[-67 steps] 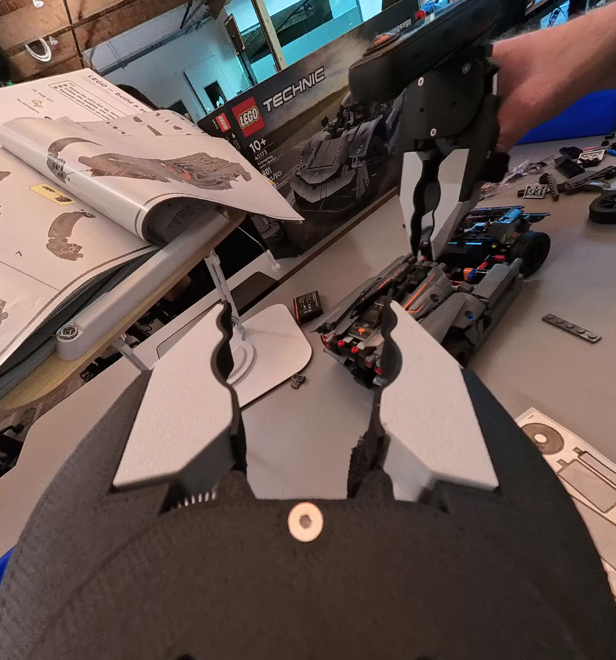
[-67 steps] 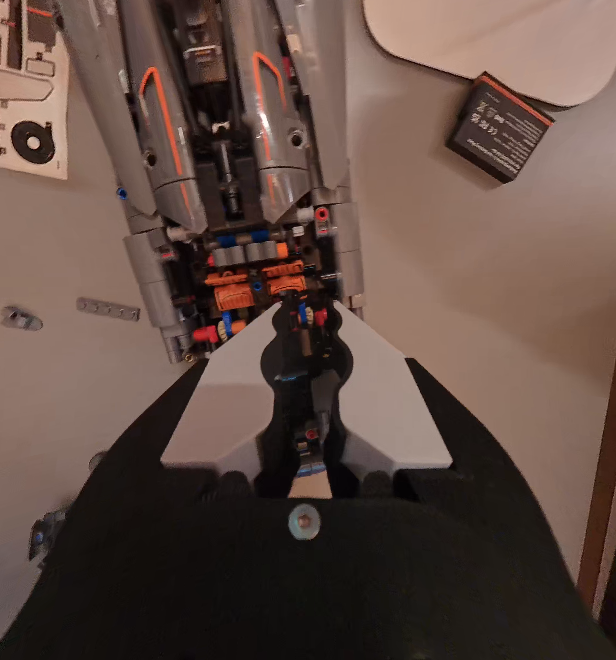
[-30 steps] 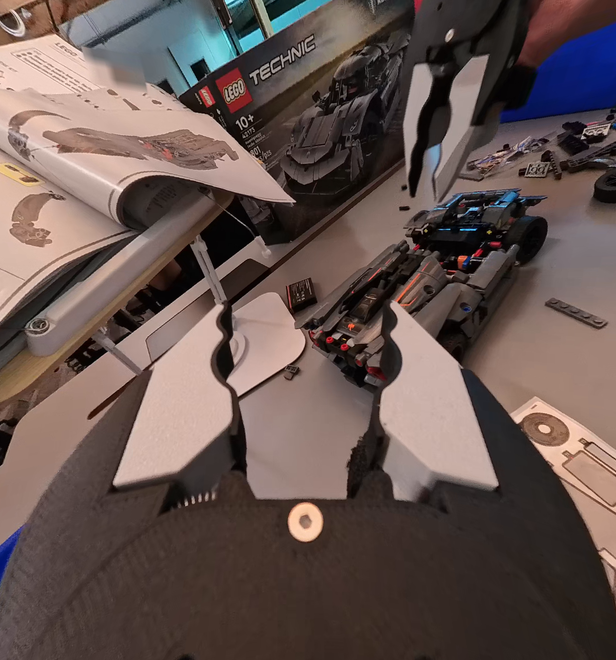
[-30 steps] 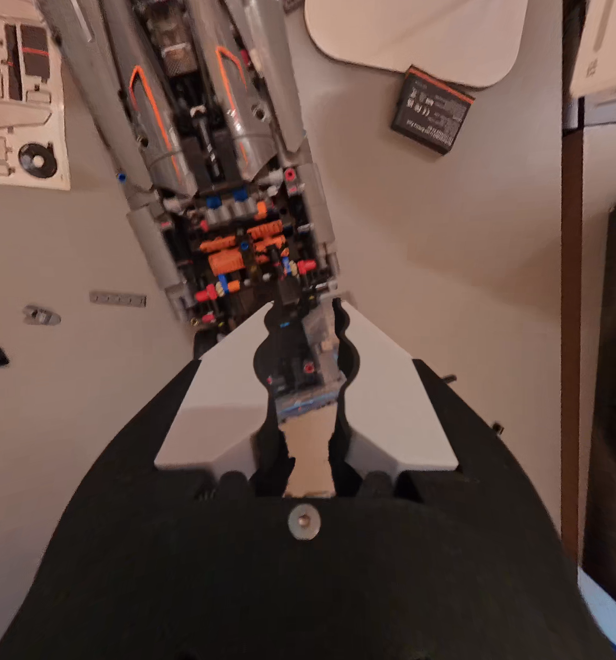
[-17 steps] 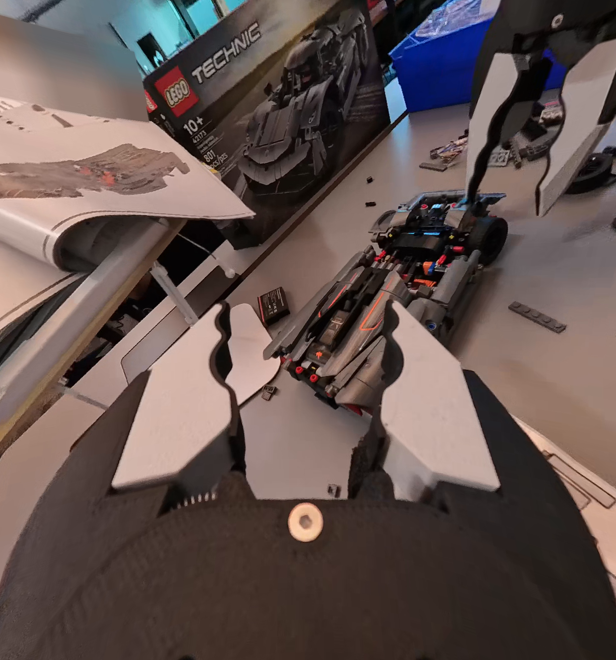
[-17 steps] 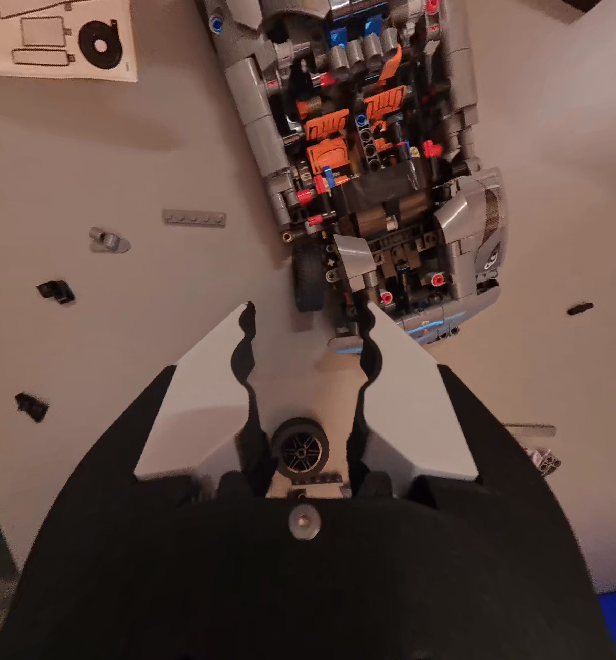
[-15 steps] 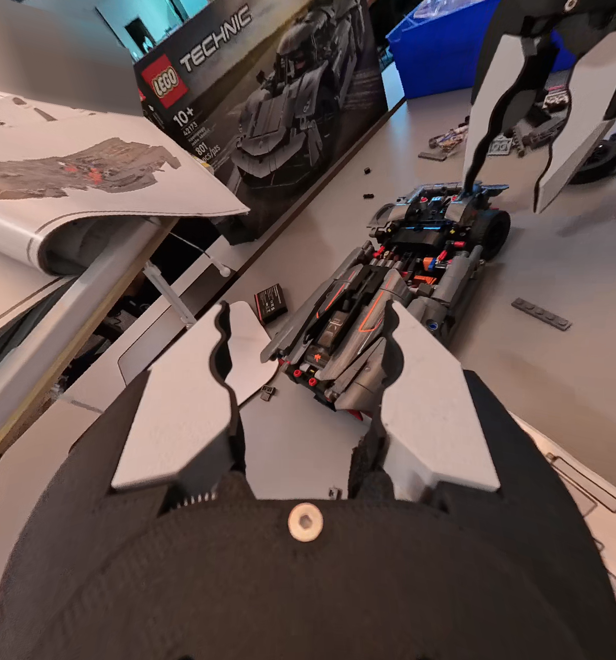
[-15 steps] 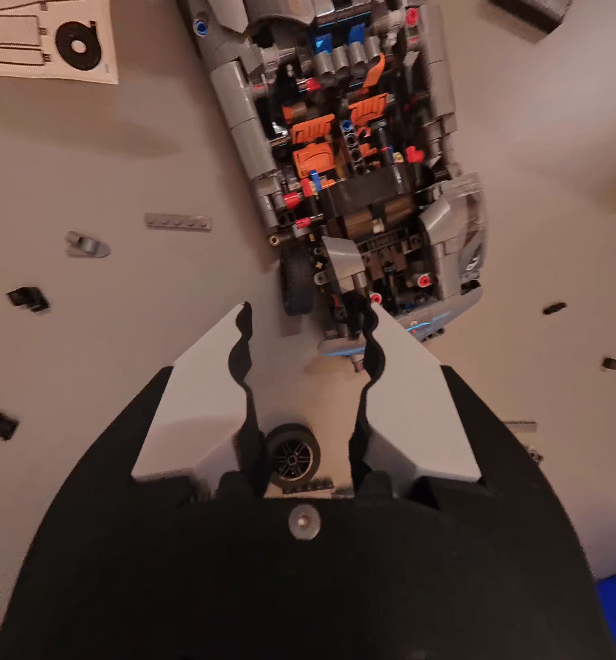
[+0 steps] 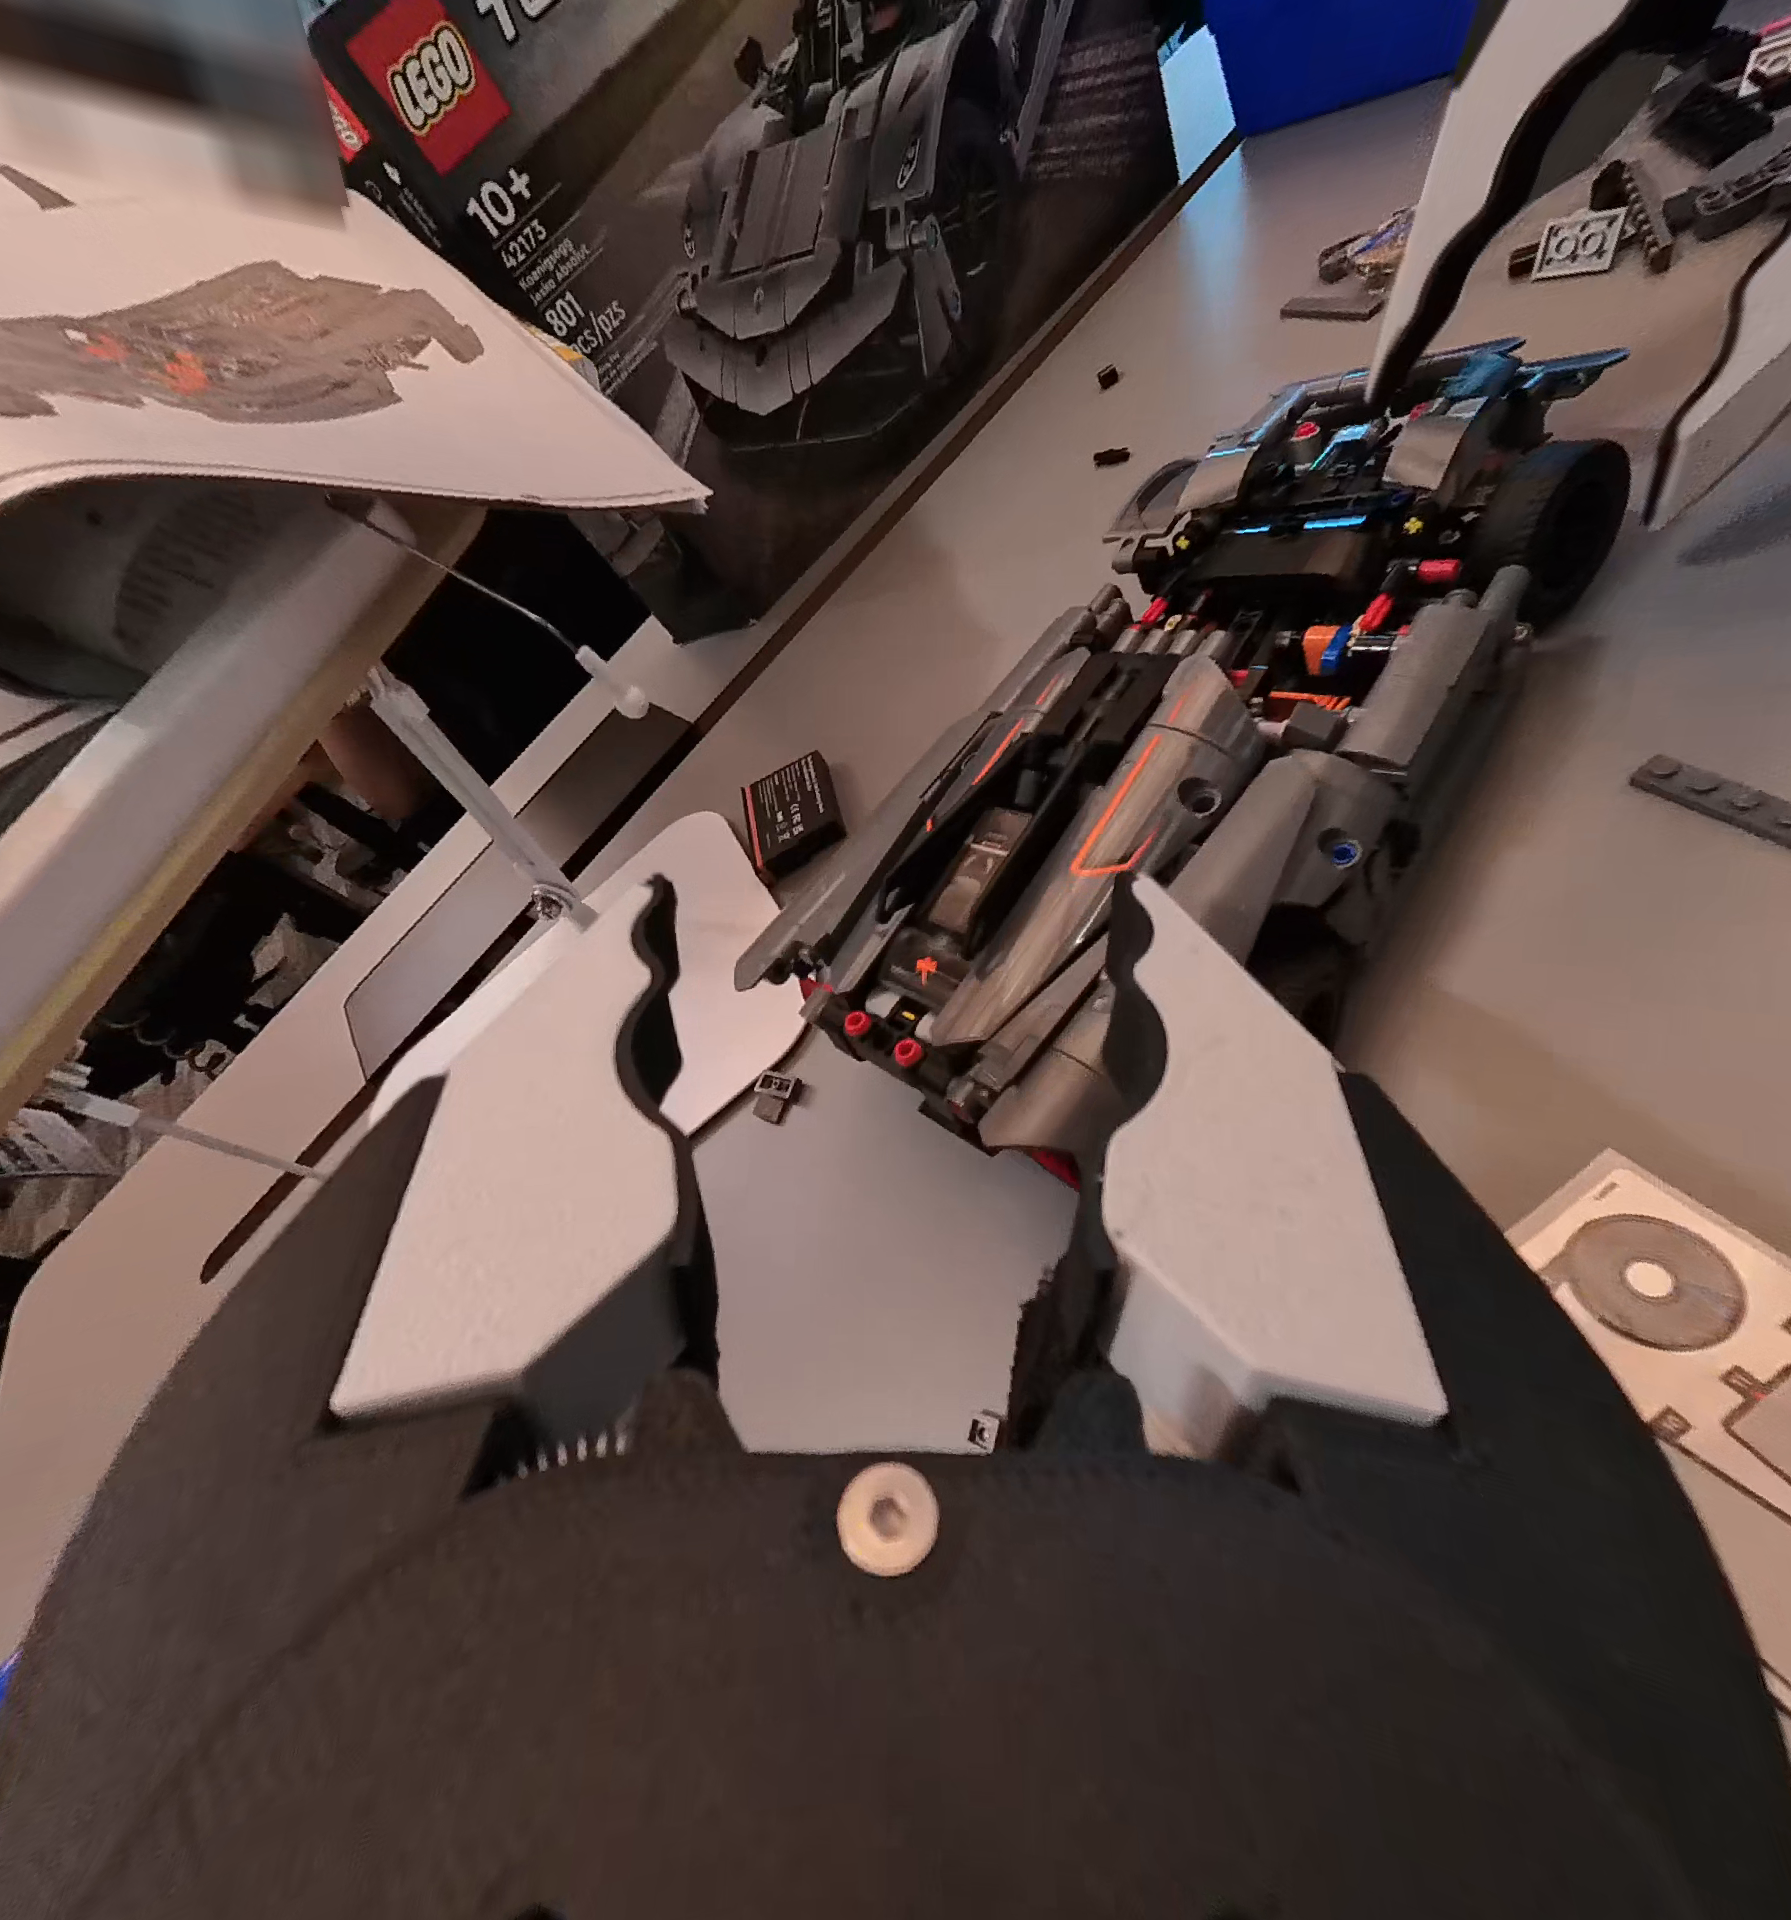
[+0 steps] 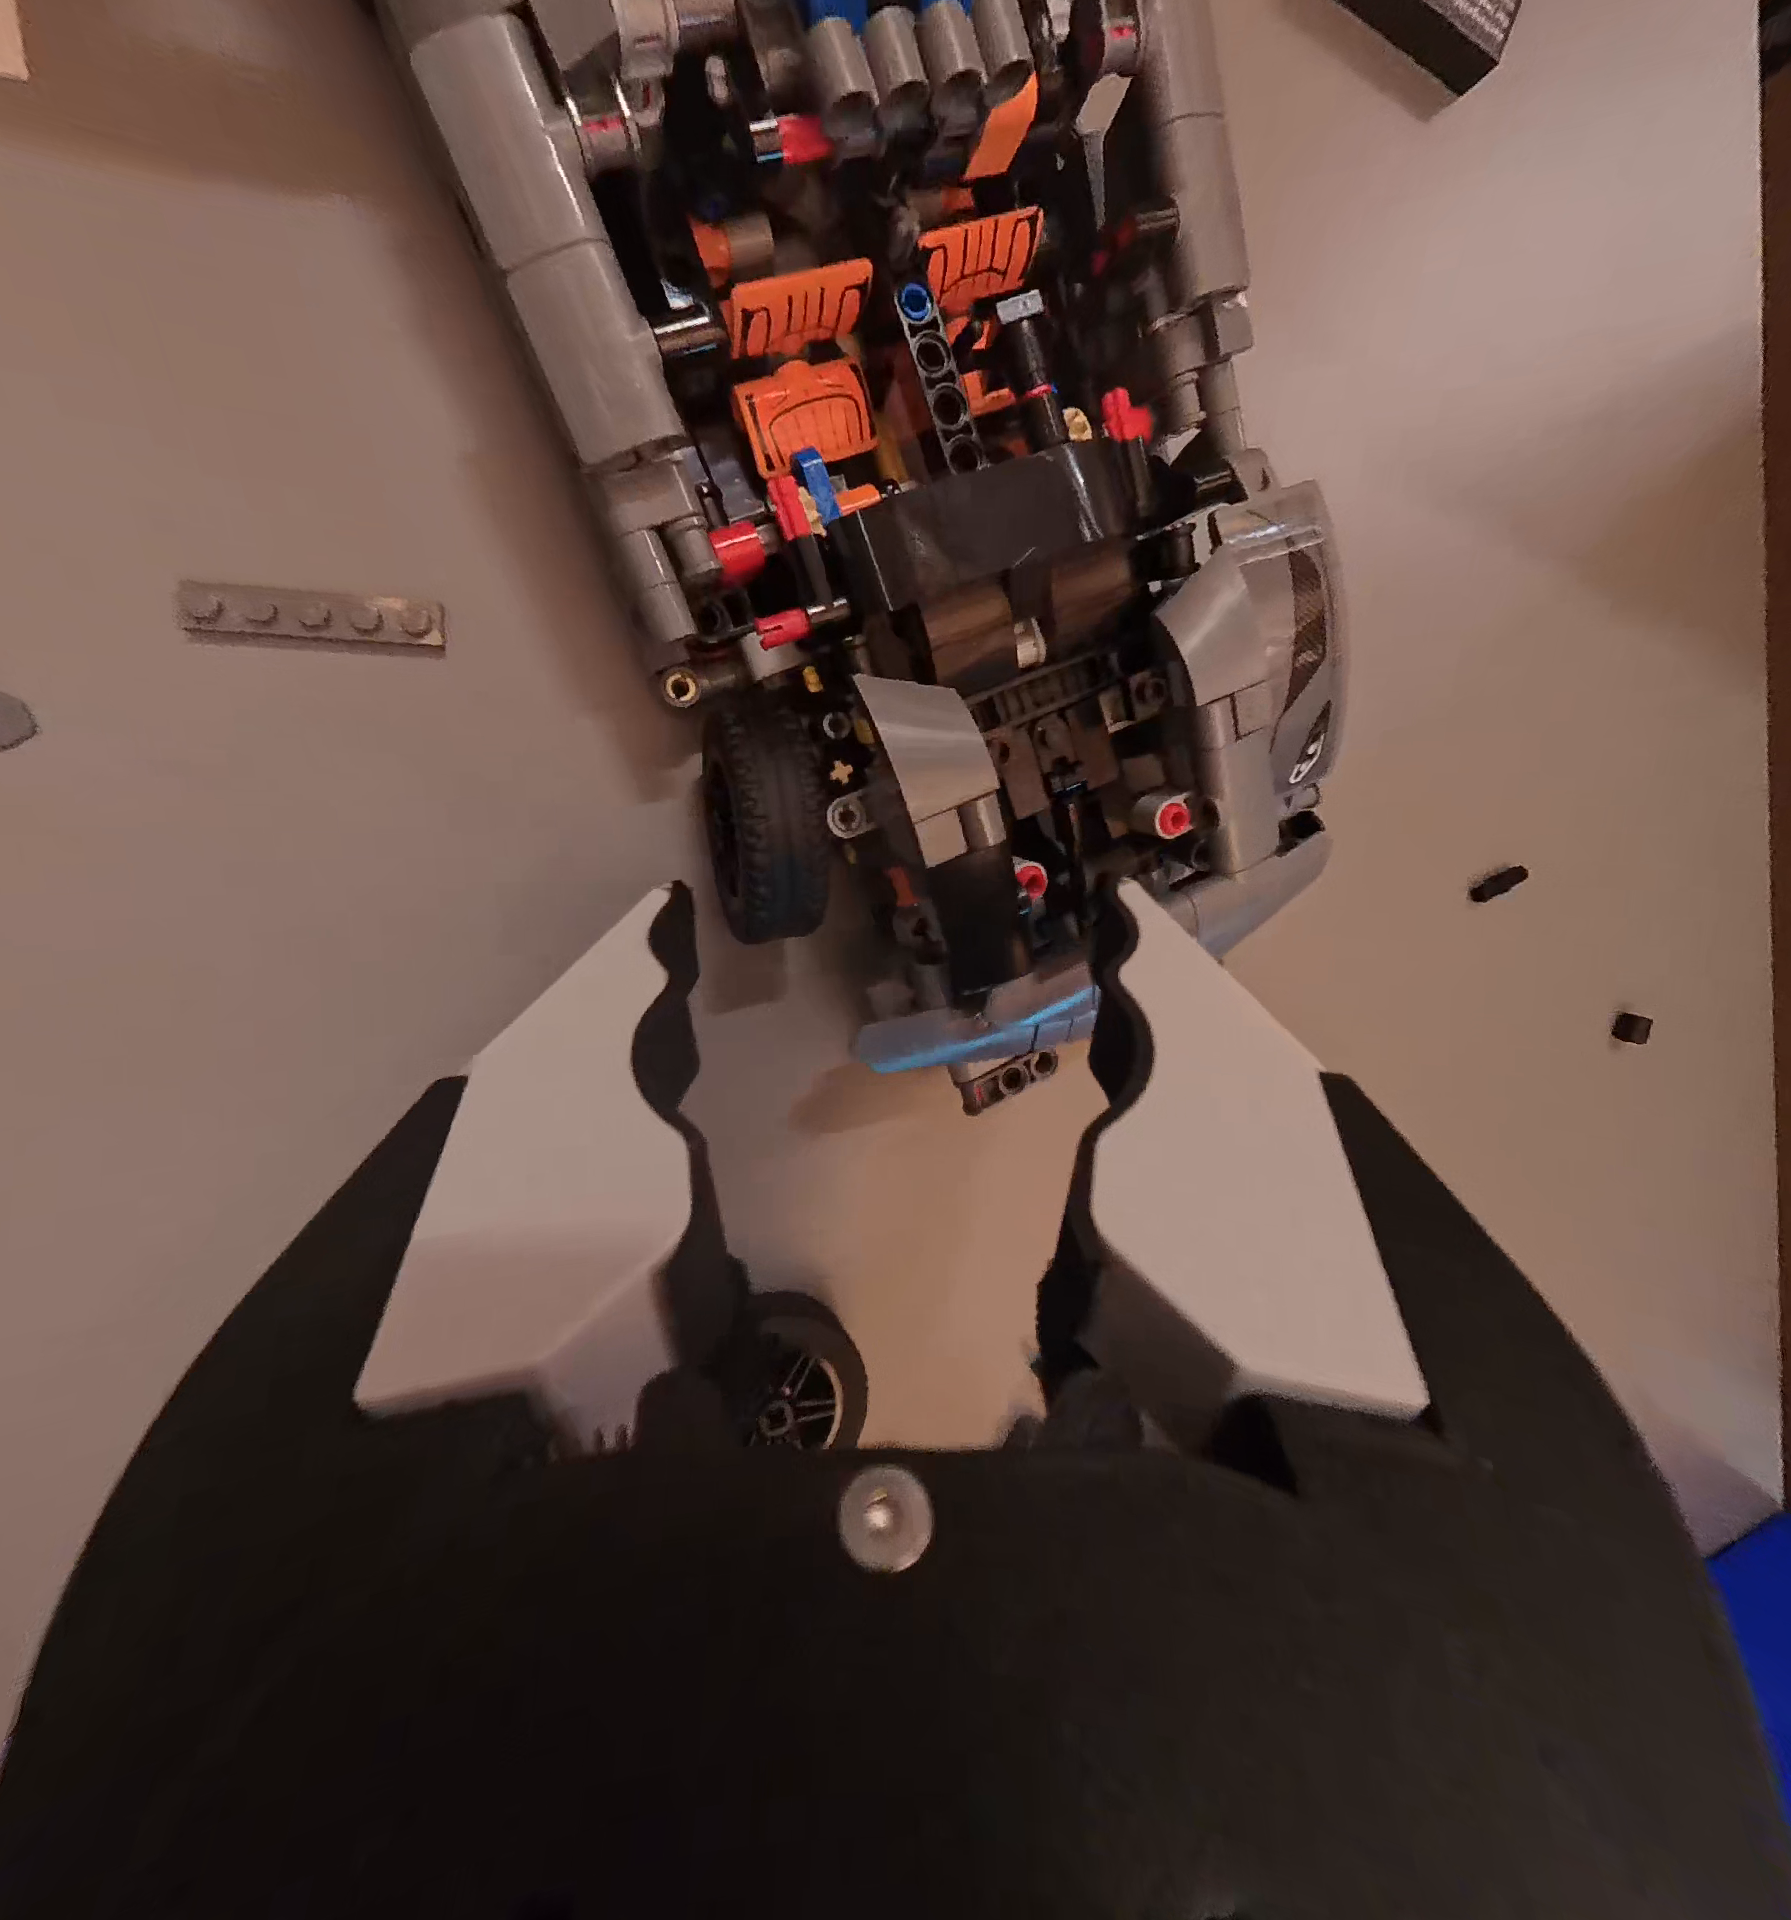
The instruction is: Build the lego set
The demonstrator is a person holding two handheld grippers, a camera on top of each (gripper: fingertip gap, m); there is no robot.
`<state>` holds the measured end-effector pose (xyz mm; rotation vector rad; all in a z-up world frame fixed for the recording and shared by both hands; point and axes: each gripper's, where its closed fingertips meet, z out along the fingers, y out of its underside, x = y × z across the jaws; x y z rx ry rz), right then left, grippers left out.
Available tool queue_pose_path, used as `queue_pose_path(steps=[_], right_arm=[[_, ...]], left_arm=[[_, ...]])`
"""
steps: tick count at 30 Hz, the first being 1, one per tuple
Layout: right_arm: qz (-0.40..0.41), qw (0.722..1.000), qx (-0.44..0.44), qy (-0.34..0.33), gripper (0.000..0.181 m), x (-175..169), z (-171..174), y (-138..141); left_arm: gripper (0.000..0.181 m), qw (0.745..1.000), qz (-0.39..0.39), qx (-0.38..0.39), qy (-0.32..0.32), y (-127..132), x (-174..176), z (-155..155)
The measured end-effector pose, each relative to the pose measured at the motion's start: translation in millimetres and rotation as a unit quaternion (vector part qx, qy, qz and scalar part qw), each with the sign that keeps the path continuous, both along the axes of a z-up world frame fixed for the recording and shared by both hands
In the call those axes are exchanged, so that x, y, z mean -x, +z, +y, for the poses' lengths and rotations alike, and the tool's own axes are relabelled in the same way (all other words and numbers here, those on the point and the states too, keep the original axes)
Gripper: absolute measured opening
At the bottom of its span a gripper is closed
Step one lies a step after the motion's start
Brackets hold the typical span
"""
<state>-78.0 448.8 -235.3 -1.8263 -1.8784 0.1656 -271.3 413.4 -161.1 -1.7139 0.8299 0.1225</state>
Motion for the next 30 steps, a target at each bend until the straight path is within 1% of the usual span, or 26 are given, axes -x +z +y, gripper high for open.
queue_pose_path(steps=[1, 5, 7, 9, 16, 22, 25, 30], right_arm=[[-0.003, 1.0, -0.008, 0.001, 0.07, 0, 2, -2], [-0.008, 1.0, 0.002, 0.007, 0.066, 0, 4, -6], [-0.013, 1.0, 0.008, 0.018, 0.059, -1, 3, -7], [-0.02, 0.999, 0.007, 0.027, 0.056, -2, 3, -9], [-0.025, 0.998, 0.026, 0.054, 0.054, -3, 5, -10], [-0.041, 0.996, 0.015, 0.083, 0.049, -3, 7, -10], [-0.039, 0.996, 0.019, 0.083, 0.053, -2, 7, -9], [-0.012, 0.997, 0.023, 0.074, 0.055, -7, 7, 8]], left_arm=[[0.081, 1.0, -0.002, 0.002, 0.0, -1, 0, 0], [0.081, 1.0, -0.005, 0.002, -0.002, -1, 0, 0], [0.08, 1.0, -0.006, 0.003, -0.003, -2, 0, 0], [0.08, 1.0, -0.006, 0.004, -0.005, -3, -1, -1], [0.08, 1.0, 0.001, 0.008, -0.006, -6, -3, -1], [0.08, 1.0, 0.0, 0.008, -0.004, -6, -1, -1], [0.08, 1.0, 0.002, 0.011, -0.003, -8, 0, 0], [0.08, 1.0, 0.0, 0.01, -0.002, -7, 0, 0]])
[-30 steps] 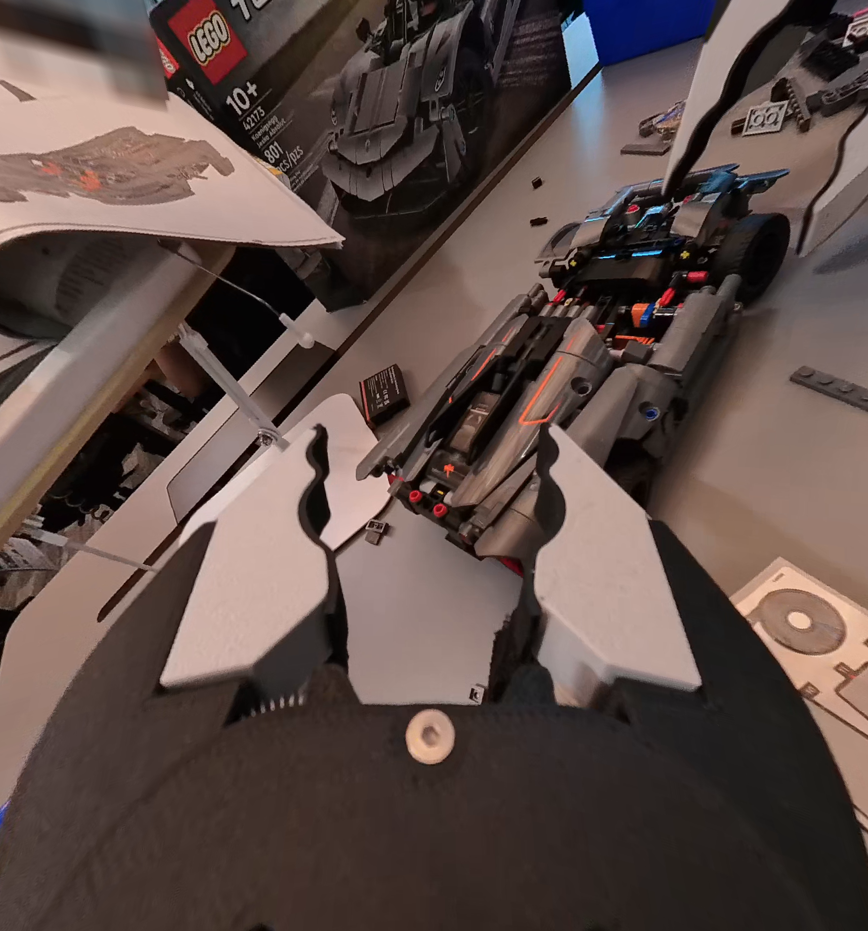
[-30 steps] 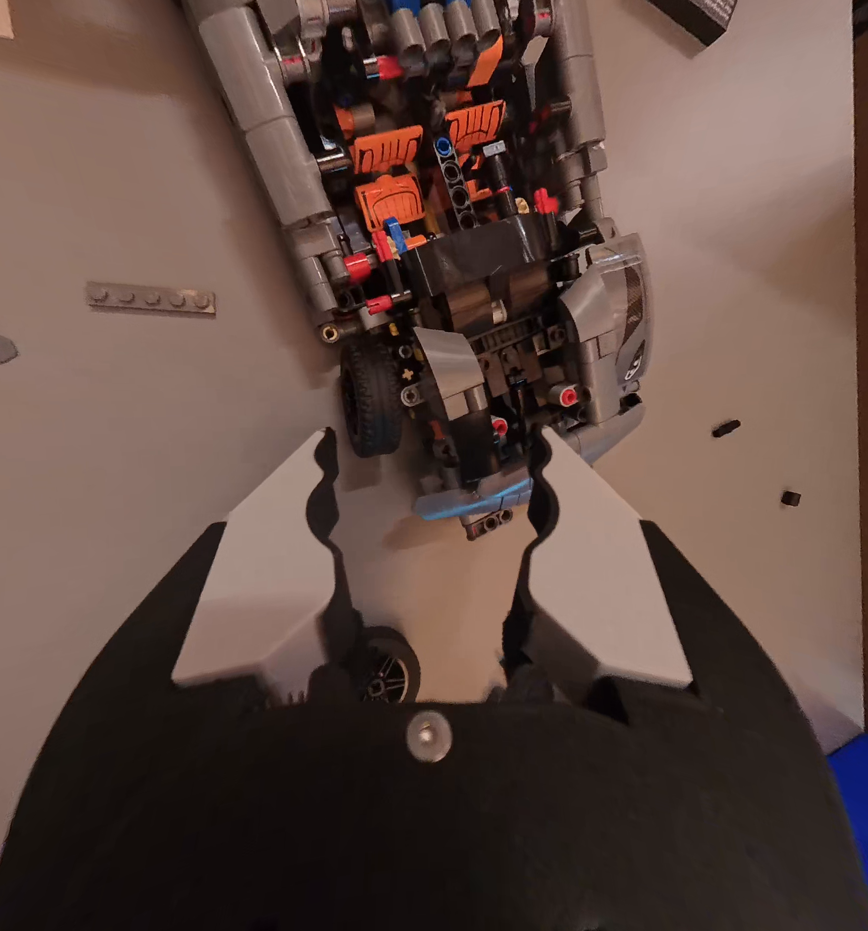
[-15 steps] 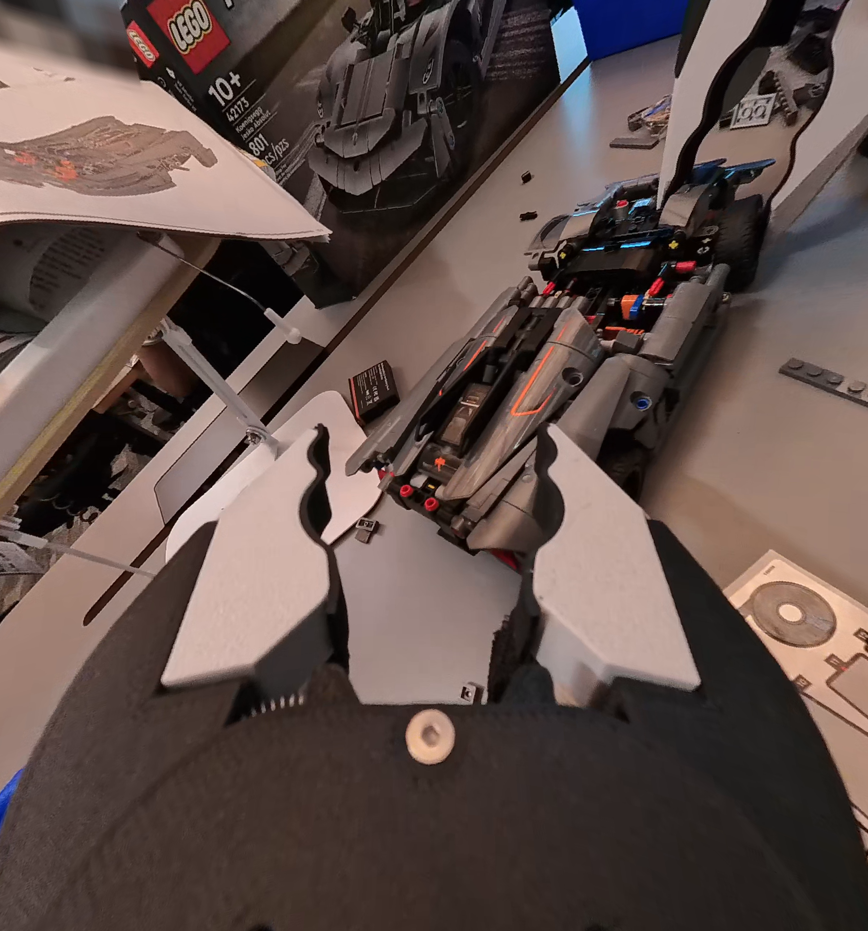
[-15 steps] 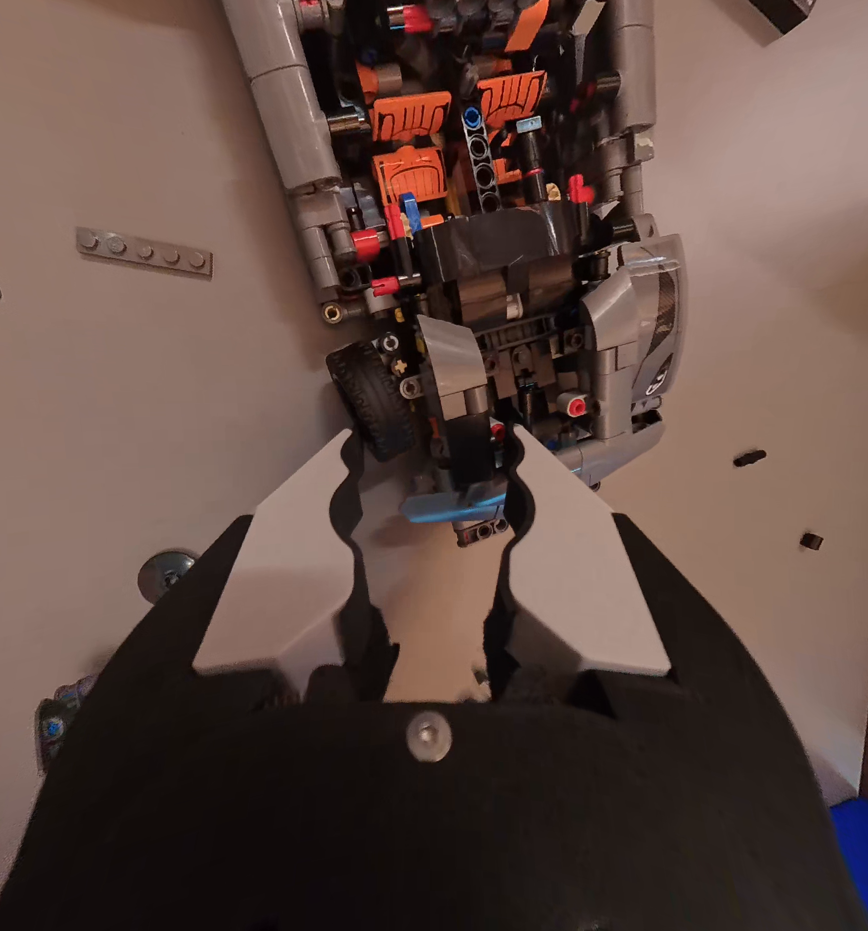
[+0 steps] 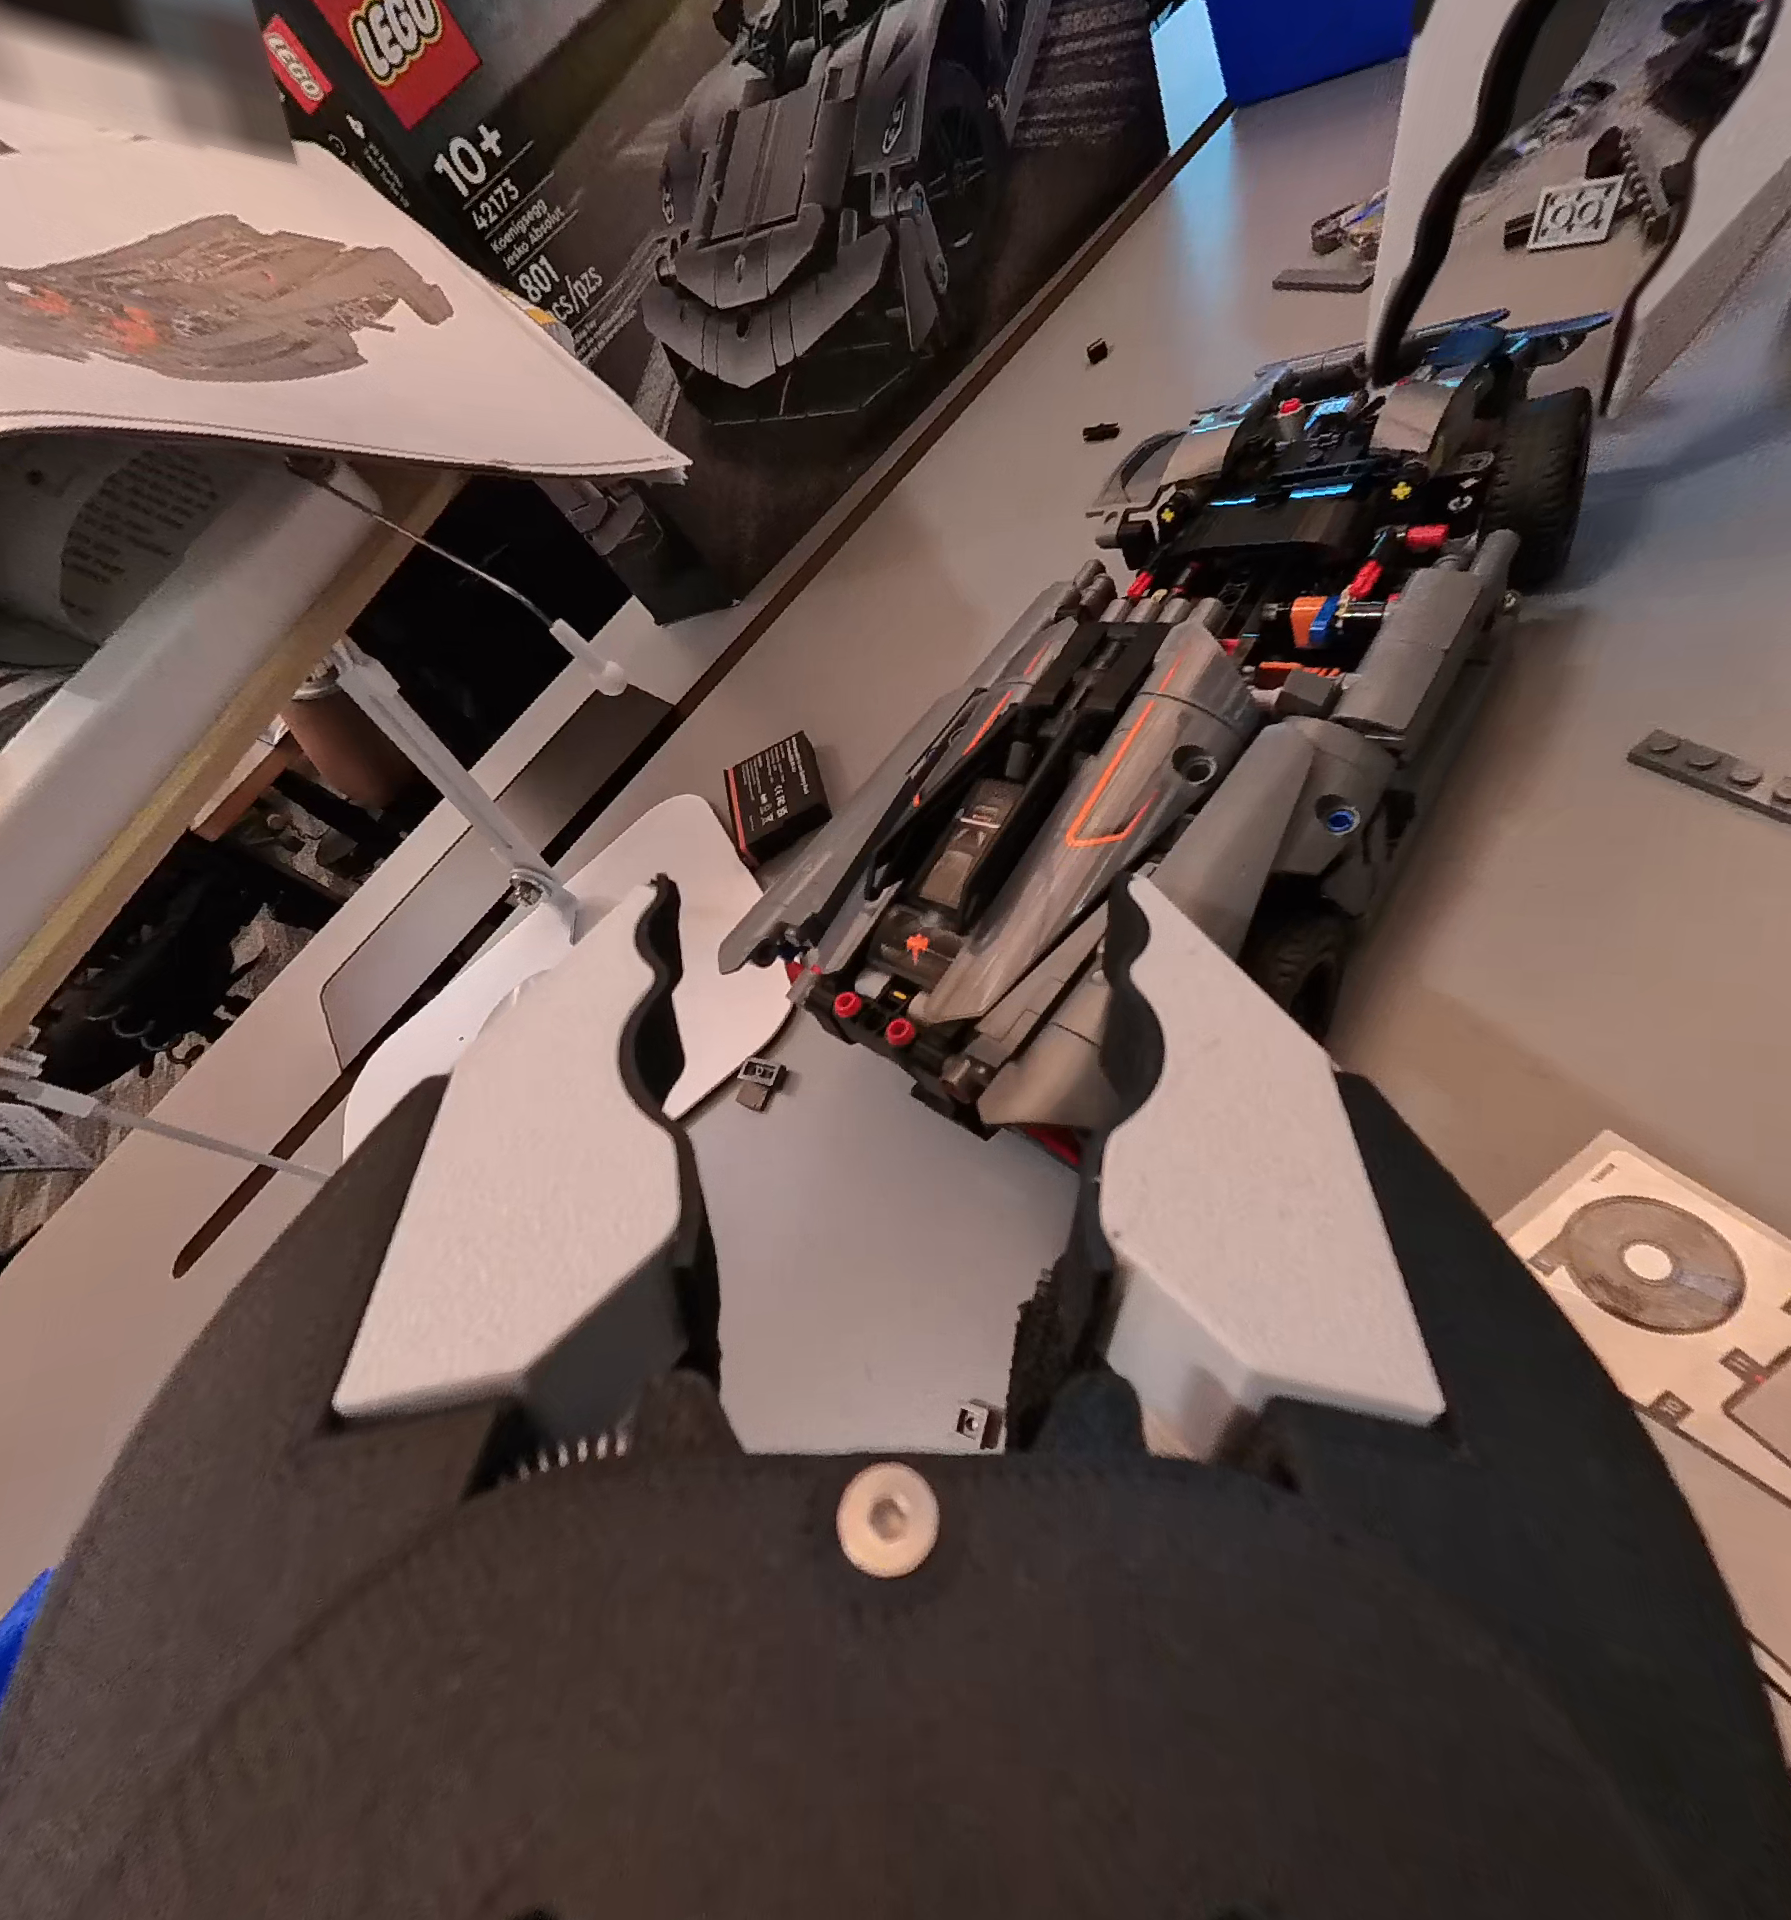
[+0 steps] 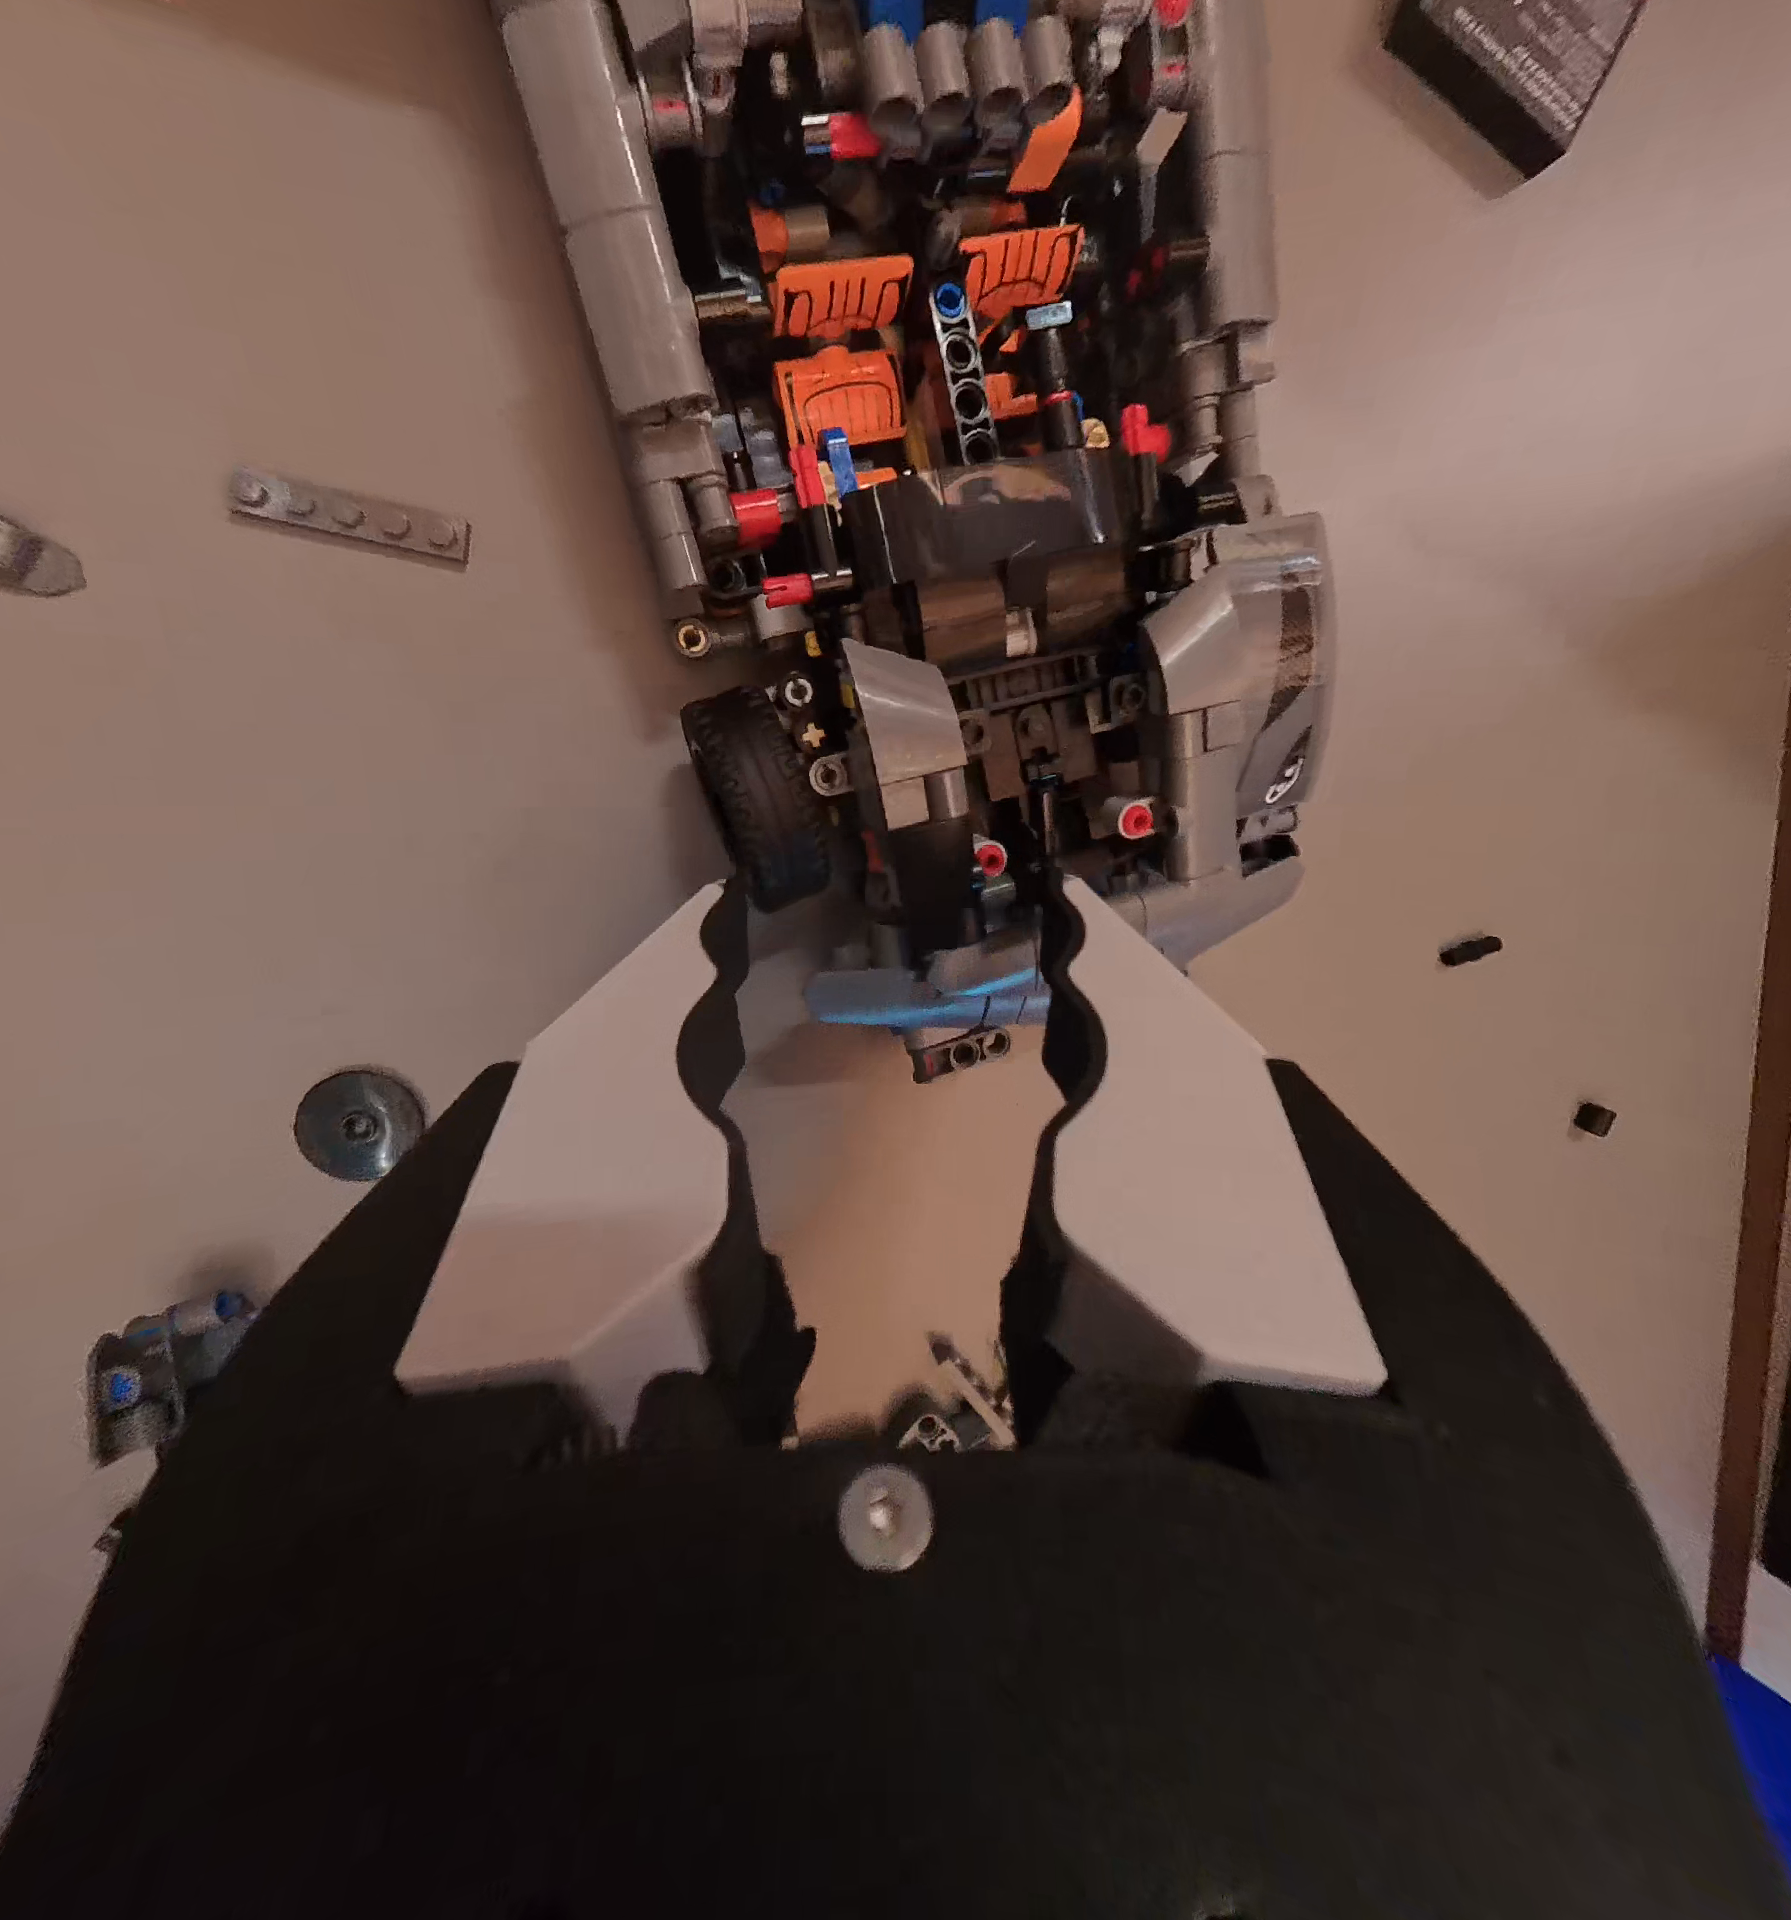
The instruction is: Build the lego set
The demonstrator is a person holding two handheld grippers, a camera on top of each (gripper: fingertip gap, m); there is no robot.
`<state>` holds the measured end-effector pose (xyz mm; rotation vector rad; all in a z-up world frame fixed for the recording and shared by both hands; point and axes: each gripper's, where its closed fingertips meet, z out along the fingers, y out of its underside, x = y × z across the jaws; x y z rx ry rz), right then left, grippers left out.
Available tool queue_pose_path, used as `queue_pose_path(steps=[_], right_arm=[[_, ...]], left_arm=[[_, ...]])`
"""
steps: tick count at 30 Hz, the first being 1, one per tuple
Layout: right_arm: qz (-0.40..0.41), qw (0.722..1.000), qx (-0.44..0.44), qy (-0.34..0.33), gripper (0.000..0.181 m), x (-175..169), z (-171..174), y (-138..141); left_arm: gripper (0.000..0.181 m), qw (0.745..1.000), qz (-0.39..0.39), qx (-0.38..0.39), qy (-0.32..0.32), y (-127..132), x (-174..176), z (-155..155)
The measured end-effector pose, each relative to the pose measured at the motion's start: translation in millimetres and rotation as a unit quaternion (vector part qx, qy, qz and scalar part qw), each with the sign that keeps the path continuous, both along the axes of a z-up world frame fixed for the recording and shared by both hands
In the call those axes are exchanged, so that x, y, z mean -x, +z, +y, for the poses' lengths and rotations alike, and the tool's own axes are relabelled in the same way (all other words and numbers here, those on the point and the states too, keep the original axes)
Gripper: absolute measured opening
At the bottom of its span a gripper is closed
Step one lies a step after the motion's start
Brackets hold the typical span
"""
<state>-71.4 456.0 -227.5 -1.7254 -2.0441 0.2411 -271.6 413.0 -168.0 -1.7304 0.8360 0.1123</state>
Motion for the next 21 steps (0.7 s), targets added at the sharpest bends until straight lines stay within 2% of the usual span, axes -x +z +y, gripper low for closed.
queue_pose_path(steps=[6, 21], right_arm=[[0.001, 1.0, 0.003, 0.0, 0.06, 3, -3, -7], [-0.036, 0.997, -0.025, 0.064, 0.046, 6, 2, -13]], left_arm=[[0.08, 1.0, 0.006, 0.001, -0.003, -1, -4, 0], [0.08, 1.0, 0.006, 0.001, -0.002, -1, -2, -1]])
